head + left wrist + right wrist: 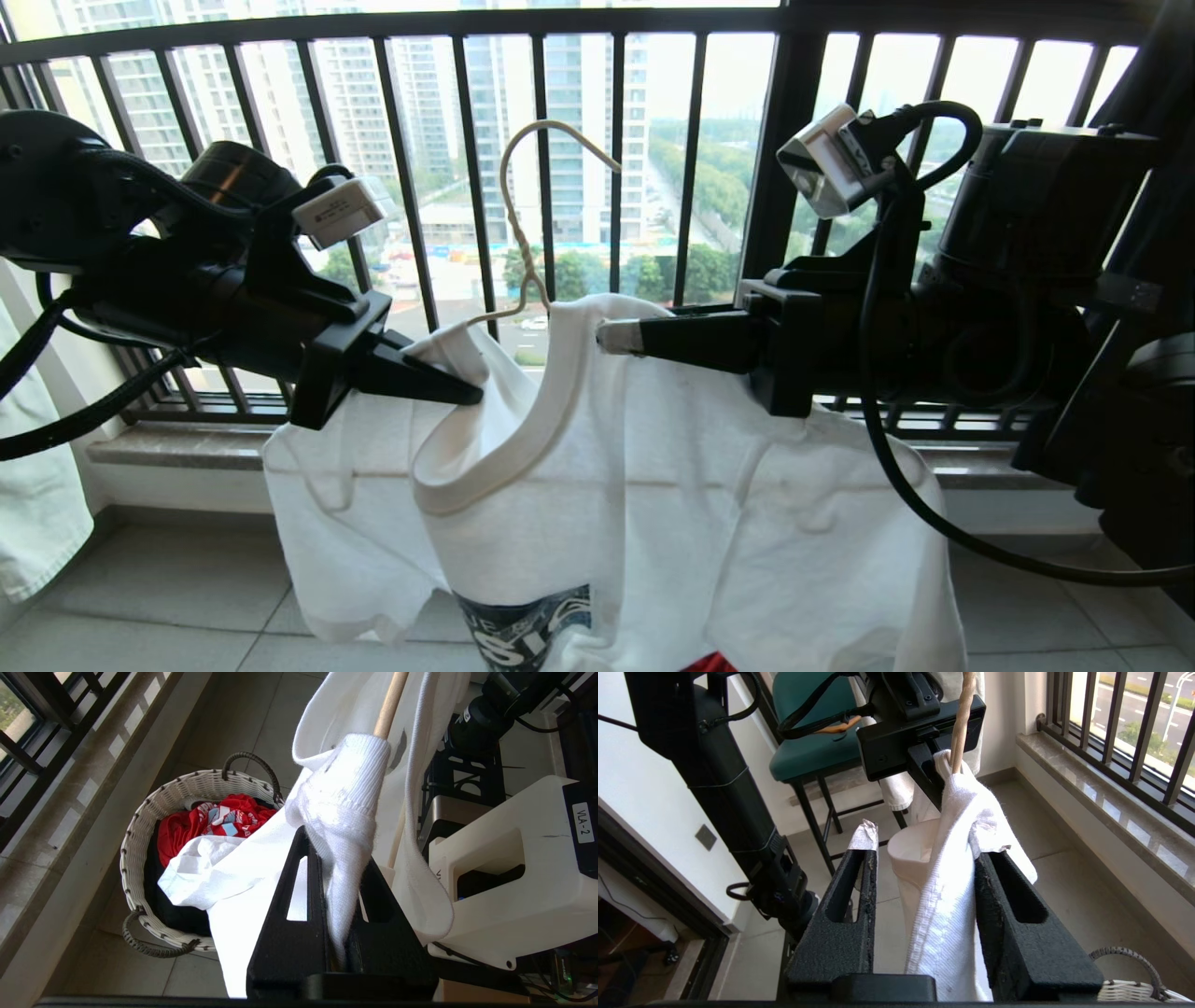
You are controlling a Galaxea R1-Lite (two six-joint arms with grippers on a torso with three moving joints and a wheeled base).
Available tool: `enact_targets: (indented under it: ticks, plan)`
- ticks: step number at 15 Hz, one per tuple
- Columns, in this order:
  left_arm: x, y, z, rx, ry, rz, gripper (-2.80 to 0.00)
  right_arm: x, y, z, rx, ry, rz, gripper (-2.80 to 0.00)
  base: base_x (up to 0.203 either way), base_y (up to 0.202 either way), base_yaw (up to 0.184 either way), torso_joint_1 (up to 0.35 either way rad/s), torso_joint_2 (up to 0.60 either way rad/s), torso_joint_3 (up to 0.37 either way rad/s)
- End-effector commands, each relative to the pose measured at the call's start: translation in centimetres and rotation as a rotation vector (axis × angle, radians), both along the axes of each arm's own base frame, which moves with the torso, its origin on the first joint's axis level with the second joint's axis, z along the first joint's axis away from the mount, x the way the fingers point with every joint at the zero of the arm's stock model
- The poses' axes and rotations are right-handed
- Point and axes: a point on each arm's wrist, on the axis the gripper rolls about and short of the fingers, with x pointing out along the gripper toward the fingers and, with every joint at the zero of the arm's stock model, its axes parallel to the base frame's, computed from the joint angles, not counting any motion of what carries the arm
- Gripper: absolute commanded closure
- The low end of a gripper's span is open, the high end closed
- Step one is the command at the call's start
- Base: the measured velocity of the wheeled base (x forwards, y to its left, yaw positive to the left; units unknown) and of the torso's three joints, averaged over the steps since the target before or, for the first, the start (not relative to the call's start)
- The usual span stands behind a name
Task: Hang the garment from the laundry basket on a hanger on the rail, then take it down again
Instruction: Hang the clothes rack on the clothesline
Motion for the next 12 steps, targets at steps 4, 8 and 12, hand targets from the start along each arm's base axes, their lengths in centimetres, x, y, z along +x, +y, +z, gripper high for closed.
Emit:
enact_targets:
  ticks: [4, 8, 12]
  plan:
    - [-0.5, 0.2, 0.3, -0.055, 0.010, -0.034, 0.00, 0.2, 0.1, 0.0, 0.001, 0.000, -0.001, -2.80, 0.000, 0.000, 0.000, 0.000, 0.00, 0.000]
    - [-0.9, 0.4, 0.0, -0.078, 0.019, -0.040, 0.00, 0.7, 0.2, -0.1, 0.002, -0.002, -0.025, -2.80, 0.000, 0.000, 0.000, 0.000, 0.00, 0.000]
    - [-0.4, 0.2, -0.9, -0.150, 0.011, -0.071, 0.00, 1.8, -0.6, 0.3, 0.012, -0.014, -0.078, -2.80, 0.000, 0.000, 0.000, 0.000, 0.00, 0.000]
